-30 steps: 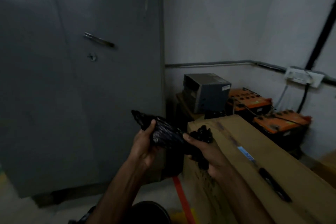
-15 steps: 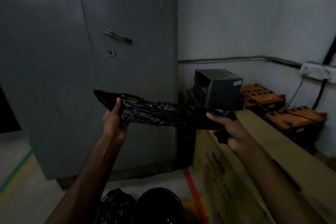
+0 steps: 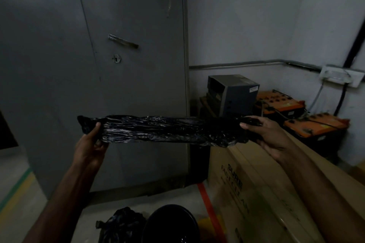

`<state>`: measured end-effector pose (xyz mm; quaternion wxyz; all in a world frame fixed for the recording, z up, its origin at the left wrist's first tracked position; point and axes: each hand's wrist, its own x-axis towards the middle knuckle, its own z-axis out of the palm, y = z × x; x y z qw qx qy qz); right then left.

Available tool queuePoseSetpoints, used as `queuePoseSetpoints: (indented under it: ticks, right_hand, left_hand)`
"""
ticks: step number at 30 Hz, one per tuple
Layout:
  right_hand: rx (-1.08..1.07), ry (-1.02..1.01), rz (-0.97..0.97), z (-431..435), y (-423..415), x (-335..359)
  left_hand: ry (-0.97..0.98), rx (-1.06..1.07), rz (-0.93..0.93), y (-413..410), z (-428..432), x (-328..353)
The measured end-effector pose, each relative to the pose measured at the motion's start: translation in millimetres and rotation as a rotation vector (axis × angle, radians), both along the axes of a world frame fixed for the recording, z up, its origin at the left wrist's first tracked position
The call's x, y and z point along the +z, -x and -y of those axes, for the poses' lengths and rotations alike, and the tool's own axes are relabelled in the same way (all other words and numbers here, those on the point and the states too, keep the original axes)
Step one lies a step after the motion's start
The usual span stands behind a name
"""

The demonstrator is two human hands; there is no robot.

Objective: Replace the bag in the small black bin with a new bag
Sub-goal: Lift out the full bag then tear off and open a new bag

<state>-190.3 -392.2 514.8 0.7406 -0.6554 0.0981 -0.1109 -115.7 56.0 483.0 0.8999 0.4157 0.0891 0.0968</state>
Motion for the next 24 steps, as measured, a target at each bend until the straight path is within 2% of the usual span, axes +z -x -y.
queuePoseSetpoints:
  ticks: [4,5,9,11,13,16,19,24]
  right_hand:
    - [0.056,-0.109,-0.031,3.0,-5.0,0.8]
    - [0.057,-0.166,-0.021,1.9,-6.9,2.7]
    - [0.017,-0.257,0.010,-11.7,-17.9,14.4]
    - [0.020,-0.241,0.003,-25.3,-26.1,17.9]
    - [0.041,-0.234,-0.014,-41.1,-35.0,16.5]
    - [0.068,-0.234,-0.048,-63.5,-42.6,5.9]
    - [0.090,-0.240,-0.061,-80.3,-39.8,-7.9]
    - [0.063,-0.288,-0.063,-90.3,-30.5,-21.2]
  left_hand:
    - [0.013,-0.009,-0.099,-6.2,8.3,-12.9]
    - [-0.037,-0.007,-0.136,-7.3,14.5,-14.6]
    - [-0.470,0.074,-0.248,-20.4,53.2,-22.3]
    - [-0.724,0.130,-0.232,-17.6,79.0,-18.5]
    - [-0.970,0.101,-0.113,-8.4,108.3,-12.2]
    - [-0.949,-0.212,0.162,17.5,158.0,3.7]
    - [-0.903,-0.464,0.213,33.2,198.0,7.6]
    - [-0.904,-0.429,0.163,30.2,214.7,-4.5]
